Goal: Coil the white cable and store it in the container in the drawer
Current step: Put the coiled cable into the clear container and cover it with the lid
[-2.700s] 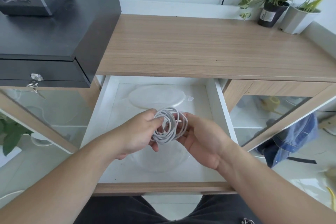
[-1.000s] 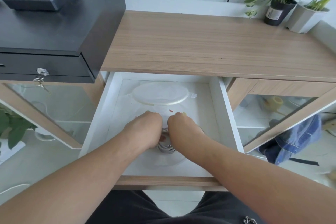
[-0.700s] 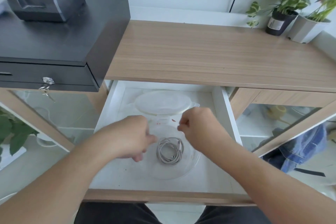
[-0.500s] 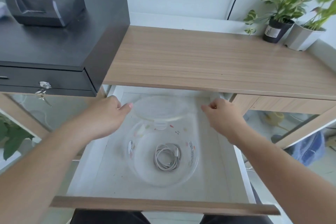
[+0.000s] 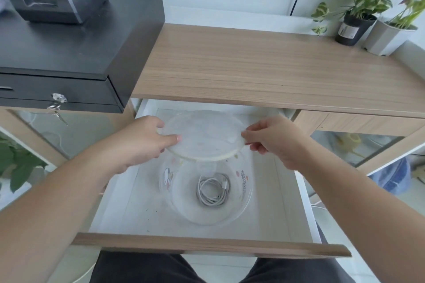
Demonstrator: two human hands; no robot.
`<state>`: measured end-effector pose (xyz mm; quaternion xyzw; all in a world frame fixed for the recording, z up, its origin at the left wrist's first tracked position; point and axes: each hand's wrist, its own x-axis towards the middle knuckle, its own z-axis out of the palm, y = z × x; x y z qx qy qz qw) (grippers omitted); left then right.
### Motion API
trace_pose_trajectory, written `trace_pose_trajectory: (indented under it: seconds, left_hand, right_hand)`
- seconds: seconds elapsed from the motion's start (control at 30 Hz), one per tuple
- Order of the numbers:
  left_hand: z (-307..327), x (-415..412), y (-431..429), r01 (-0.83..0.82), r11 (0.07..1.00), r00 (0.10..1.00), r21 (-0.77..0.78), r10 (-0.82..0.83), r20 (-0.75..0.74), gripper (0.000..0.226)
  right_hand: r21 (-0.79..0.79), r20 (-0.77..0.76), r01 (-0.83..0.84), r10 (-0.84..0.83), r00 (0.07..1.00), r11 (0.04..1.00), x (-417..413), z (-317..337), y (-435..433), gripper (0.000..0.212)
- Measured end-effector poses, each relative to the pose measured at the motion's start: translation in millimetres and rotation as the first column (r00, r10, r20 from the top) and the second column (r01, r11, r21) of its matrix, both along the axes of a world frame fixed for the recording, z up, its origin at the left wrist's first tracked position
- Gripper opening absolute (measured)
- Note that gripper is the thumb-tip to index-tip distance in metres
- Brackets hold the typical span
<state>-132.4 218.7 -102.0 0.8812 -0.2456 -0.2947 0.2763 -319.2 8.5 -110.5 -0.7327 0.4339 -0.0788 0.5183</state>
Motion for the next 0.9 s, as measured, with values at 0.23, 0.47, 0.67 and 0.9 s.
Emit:
trace_pose_trajectory:
  seconds: [0.23, 0.47, 0.67, 0.9]
  left_hand:
    - [-8.4, -38.7, 44.1, 0.231, 0.943, 0.965, 0.24, -0.254, 0.067, 0.089]
    - [-14.5, -47.9, 45.0, 0.111, 0.987, 0.994, 0.117, -0.111, -0.003, 0.075]
    - [-13.9, -46.6, 32.8, 0.03, 0.999, 0.999, -0.017, -0.029, 0.033, 0.062]
    - [-19.1, -46.2, 36.1, 0.018, 0.995, 0.998, -0.097, -0.013, 0.058, 0.044]
  right_hand:
    - [-0.06, -0.069, -0.065, 0.061, 0.996, 0.996, -53.7, -2.5, 46.4, 0.01]
    - [-0.058, 0.003, 0.045, -0.045, 0.999, 0.997, -54.9, -9.3, 54.7, 0.012]
    - [0.03, 0.062, 0.11, -0.112, 0.992, 0.993, -38.4, -13.9, 42.7, 0.018]
    - [0.07, 0.028, 0.105, -0.108, 0.994, 0.992, -37.9, -20.6, 38.5, 0.026]
